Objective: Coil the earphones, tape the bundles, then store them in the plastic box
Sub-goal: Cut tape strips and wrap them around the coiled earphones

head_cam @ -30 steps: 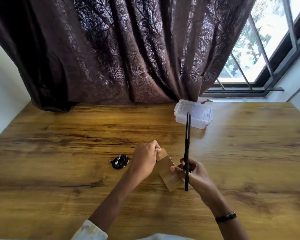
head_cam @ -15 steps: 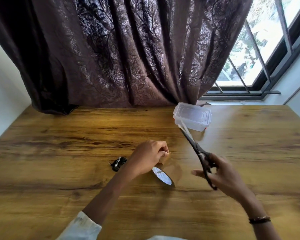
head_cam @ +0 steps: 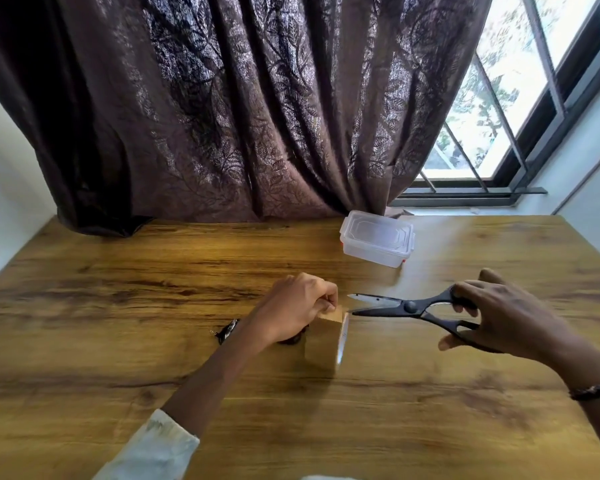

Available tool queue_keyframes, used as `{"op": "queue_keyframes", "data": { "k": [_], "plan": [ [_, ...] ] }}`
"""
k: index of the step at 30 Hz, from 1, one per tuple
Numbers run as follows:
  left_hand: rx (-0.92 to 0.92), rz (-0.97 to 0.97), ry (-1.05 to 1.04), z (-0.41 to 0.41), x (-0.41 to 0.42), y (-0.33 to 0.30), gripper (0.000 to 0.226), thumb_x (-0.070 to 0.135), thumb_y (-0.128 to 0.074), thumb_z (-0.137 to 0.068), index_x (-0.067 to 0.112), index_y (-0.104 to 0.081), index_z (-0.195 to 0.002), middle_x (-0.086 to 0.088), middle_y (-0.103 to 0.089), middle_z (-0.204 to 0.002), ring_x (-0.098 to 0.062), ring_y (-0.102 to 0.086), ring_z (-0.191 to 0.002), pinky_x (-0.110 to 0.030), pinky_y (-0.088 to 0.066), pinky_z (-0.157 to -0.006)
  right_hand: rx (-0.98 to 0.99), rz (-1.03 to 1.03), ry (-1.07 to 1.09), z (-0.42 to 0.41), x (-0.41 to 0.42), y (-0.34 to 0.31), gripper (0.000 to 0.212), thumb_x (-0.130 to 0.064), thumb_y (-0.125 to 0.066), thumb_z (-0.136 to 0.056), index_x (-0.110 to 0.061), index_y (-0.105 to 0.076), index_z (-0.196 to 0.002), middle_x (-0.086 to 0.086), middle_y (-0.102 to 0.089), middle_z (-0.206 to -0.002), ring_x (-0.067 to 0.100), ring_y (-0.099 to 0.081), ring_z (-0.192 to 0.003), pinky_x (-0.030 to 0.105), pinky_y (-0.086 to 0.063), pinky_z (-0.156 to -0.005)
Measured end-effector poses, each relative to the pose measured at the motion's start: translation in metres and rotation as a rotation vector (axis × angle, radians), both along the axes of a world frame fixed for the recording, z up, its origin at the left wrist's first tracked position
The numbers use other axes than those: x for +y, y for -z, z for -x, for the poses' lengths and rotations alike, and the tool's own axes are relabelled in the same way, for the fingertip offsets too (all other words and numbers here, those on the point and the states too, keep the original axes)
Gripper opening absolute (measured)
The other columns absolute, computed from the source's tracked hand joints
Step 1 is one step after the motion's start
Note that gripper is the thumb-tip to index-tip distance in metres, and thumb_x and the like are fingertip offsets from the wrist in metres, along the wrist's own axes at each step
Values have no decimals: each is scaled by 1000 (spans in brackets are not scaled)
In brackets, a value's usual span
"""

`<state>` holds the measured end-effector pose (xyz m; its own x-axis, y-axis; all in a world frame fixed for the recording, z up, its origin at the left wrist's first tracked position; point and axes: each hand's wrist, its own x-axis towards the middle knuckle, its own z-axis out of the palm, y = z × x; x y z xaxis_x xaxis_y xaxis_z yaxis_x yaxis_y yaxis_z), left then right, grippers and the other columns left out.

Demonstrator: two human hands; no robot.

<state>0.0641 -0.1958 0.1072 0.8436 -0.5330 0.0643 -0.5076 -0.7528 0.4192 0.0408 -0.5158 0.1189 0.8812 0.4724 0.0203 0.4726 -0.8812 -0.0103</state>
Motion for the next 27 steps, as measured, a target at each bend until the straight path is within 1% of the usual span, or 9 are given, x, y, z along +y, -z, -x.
{"op": "queue_keyframes", "data": {
  "k": [3,6,8,11,15,17,21,24,27],
  "plan": [
    [-33,-9,7,0,-1,2,11,21,-56,-94,21,-67,-95,9,-67,-97,-5,-60,-89,-19,-40,-67,15,23,-17,2,5,3,58,-84,-56,-55,-35,-41,-80,-25,-32,-65,9,-38,-69,10,-18,-48],
    [-41,-9,9,1,-1,2,12,22,-56,-94,21,-67,-96,9,-66,-98,-6,-60,-90,-21,-44,-70,20,61,-27,2,8,6,64,-89,-47,-54,-31,-47,-82,-20,-40,-69,9,-37,-74,12,-21,-49],
    [-34,-10,12,1,-1,1,12,21,-56,-94,21,-67,-97,9,-66,-98,-6,-60,-90,-24,-48,-72,56,98,-21,3,11,6,67,-91,-39,-53,-33,-42,-86,-18,-45,-76,9,-37,-79,14,-25,-51],
    [-27,0,20,2,0,-1,11,21,-57,-94,20,-67,-96,9,-66,-96,-6,-61,-88,-27,-50,-75,92,68,11,5,12,6,72,-93,-33,-48,-32,-42,-84,-14,-52,-77,9,-37,-81,15,-28,-54],
    [-31,10,47,2,1,-2,9,20,-59,-93,20,-68,-93,9,-65,-94,-4,-59,-84,-21,-47,-71,110,68,32,9,9,5,72,-95,-34,-48,-34,-42,-84,-14,-52,-77,8,-36,-82,17,-31,-55],
    [-26,20,56,2,1,-2,9,19,-59,-93,20,-68,-92,9,-65,-93,-3,-58,-83,-20,-46,-70,96,60,43,10,7,4,70,-94,-37,-48,-33,-43,-83,-13,-54,-75,8,-37,-80,17,-31,-54],
    [-11,31,59,-1,2,2,9,17,-59,-93,16,-68,-93,7,-66,-93,-6,-60,-85,-28,-51,-74,47,15,40,13,2,1,66,-92,-44,-49,-33,-44,-77,-14,-52,-67,6,-36,-74,15,-27,-50],
    [20,41,62,-2,3,5,10,18,-58,-93,17,-68,-94,7,-65,-93,-6,-59,-86,-31,-51,-76,33,27,35,14,5,-1,65,-93,-44,-49,-34,-42,-77,-14,-51,-66,7,-37,-73,15,-26,-49],
    [31,41,63,-2,3,5,10,19,-58,-93,16,-68,-94,7,-64,-93,-6,-59,-86,-31,-51,-76,28,42,21,11,14,1,67,-93,-41,-49,-33,-43,-79,-14,-51,-68,8,-37,-74,14,-25,-50]
  ]
}}
